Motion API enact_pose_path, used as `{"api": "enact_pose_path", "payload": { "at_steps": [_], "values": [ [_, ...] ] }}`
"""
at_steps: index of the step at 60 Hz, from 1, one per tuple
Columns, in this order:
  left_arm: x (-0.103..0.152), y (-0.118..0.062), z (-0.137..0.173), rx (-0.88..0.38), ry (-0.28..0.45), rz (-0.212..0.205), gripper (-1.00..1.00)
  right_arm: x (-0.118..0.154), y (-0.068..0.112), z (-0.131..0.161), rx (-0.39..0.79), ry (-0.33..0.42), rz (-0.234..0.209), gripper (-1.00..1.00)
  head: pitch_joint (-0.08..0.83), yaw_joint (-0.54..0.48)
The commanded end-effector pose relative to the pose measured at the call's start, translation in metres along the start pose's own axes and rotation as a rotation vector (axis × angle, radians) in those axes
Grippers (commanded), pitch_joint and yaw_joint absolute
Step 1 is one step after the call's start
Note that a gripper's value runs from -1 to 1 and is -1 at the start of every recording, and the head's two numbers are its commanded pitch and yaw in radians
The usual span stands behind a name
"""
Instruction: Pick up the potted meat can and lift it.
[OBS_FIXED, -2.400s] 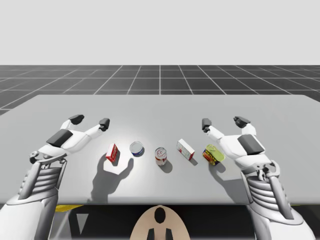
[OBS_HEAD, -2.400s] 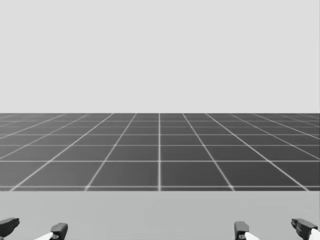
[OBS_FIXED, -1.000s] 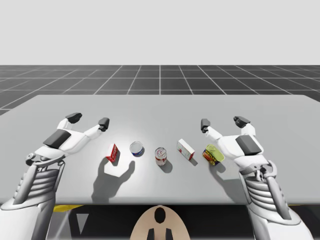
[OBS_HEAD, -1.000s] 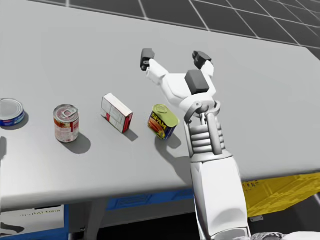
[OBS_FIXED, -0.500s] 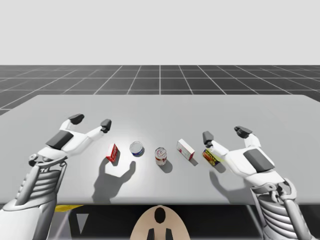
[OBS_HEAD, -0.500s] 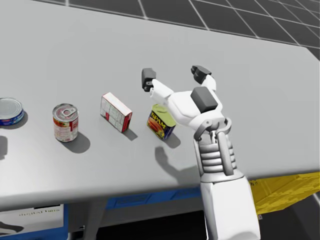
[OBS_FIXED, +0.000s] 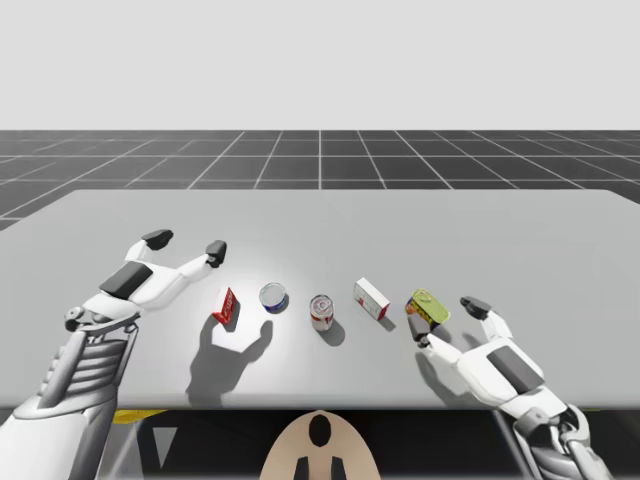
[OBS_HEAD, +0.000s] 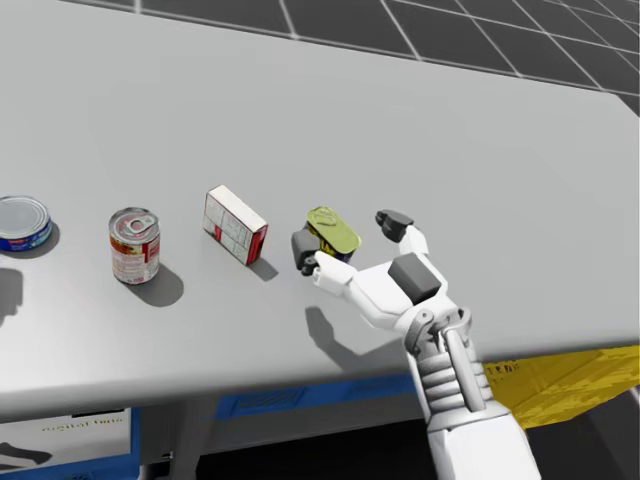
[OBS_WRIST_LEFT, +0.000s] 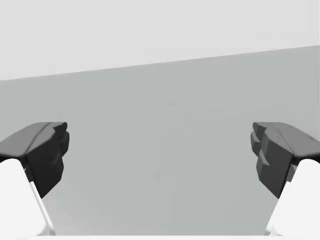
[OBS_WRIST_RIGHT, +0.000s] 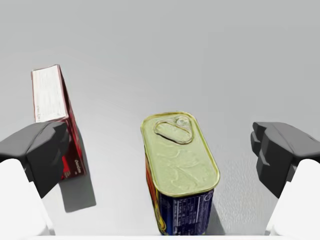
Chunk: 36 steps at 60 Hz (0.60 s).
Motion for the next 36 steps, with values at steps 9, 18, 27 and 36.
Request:
{"api": "enact_pose_path", "payload": {
  "at_steps": [9, 18, 27, 36],
  "values": [
    [-0.001, -0.001, -0.001, 0.000, 0.003, -0.005, -1.00, -0.030, -0.027, -0.005, 0.013, 0.104, -0.019, -1.00, 0.723, -0.37],
    [-0.001, -0.002, -0.001, 0.002, 0.002, -0.007, -1.00, -0.040, -0.037, -0.016, 0.045, 0.171, -0.021, -1.00, 0.722, -0.38],
    [-0.001, -0.002, 0.000, 0.006, 0.000, -0.009, -1.00, -0.044, -0.044, -0.029, 0.081, 0.209, -0.017, -1.00, 0.724, -0.38],
    [-0.001, -0.001, 0.000, 0.010, -0.003, -0.015, -1.00, -0.043, -0.045, -0.041, 0.113, 0.209, -0.028, -1.00, 0.724, -0.37]
  ]
}}
